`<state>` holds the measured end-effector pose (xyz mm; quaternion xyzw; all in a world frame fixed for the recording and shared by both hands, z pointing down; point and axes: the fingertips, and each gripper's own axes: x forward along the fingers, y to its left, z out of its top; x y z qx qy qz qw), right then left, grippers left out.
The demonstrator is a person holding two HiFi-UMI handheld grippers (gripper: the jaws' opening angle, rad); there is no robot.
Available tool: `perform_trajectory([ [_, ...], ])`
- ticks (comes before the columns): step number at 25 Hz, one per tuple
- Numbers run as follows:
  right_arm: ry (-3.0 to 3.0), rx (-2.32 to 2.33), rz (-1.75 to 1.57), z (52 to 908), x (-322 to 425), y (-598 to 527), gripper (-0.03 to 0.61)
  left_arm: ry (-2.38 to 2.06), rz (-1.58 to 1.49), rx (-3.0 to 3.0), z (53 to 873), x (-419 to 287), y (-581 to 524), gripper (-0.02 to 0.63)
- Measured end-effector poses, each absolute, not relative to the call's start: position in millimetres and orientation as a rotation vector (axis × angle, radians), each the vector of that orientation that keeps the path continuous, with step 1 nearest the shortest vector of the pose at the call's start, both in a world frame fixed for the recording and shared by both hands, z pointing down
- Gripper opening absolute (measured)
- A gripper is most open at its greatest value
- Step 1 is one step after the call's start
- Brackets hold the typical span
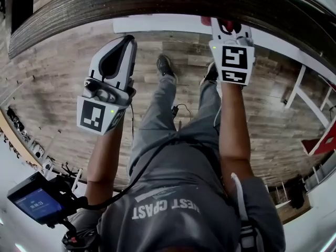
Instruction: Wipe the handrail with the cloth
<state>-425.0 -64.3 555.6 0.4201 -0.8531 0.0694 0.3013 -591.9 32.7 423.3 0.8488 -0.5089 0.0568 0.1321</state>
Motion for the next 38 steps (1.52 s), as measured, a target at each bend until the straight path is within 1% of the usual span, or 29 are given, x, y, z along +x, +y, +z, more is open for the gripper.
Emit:
perform_trajectory([
  [3, -2.071, 1.340, 0.193, 544, -252, -78, 0.072, -1.453, 0.141, 2.512, 403, -526, 32, 0.006],
  [4, -2.009, 1.395, 0.199, 541, -213, -79, 0.072, -1.443, 0.125, 2.533, 398, -512, 35, 0.006],
  [5, -1.969, 1.431, 0.206, 538, -191, -79, 0.072, -1.435, 0.122, 2.547, 395, -503, 38, 0.006],
  [6, -1.971, 1.442, 0.208, 533, -188, -79, 0.072, -1.430, 0.144, 2.552, 395, -497, 39, 0.006],
  [7, -2.019, 1.417, 0.201, 528, -205, -79, 0.072, -1.424, 0.183, 2.548, 399, -492, 39, 0.006],
  [11, -2.279, 1.035, 0.142, 536, -350, -73, 0.072, -1.417, 0.227, 2.546, 404, -475, 22, 0.006],
  [13, -2.313, 0.961, 0.169, 552, -376, -75, 0.072, -1.429, 0.203, 2.563, 403, -474, 16, 0.006],
  [14, -2.323, 0.973, 0.190, 557, -371, -79, 0.072, -1.437, 0.185, 2.562, 401, -474, 14, 0.006],
  [16, -2.300, 1.024, 0.192, 564, -334, -90, 0.072, -1.456, 0.169, 2.545, 399, -473, 9, 0.006],
  [18, -2.237, 1.116, 0.193, 568, -265, -107, 0.072, -1.483, 0.190, 2.548, 396, -467, 6, 0.006],
  [22, -2.024, 1.386, 0.252, 572, -97, -133, 0.072, -1.498, 0.153, 2.551, 384, -441, 1, 0.006],
  [24, -1.912, 1.475, 0.273, 579, -55, -141, 0.072, -1.486, 0.133, 2.543, 388, -439, -1, 0.006],
  [25, -1.887, 1.491, 0.275, 581, -53, -144, 0.072, -1.480, 0.131, 2.542, 392, -440, -1, 0.006],
  [26, -1.903, 1.483, 0.270, 582, -67, -144, 0.072, -1.471, 0.122, 2.542, 395, -441, 0, 0.006],
  [28, -2.045, 1.375, 0.246, 579, -130, -136, 0.072, -1.440, 0.130, 2.540, 400, -436, 0, 0.006],
  [30, -2.179, 1.187, 0.209, 572, -195, -120, 0.072, -1.400, 0.162, 2.545, 394, -417, -2, 0.006],
  [32, -2.222, 1.085, 0.172, 563, -221, -108, 0.072, -1.382, 0.153, 2.564, 377, -396, -4, 0.006],
  [35, -2.224, 1.118, 0.150, 563, -199, -110, 0.072, -1.386, 0.123, 2.595, 368, -397, -6, 0.006],
  [37, -2.149, 1.186, 0.149, 580, -157, -115, 0.072, -1.385, 0.131, 2.586, 384, -415, -8, 0.006],
  [38, -2.096, 1.245, 0.164, 586, -125, -119, 0.072, -1.386, 0.136, 2.578, 391, -423, -9, 0.006],
])
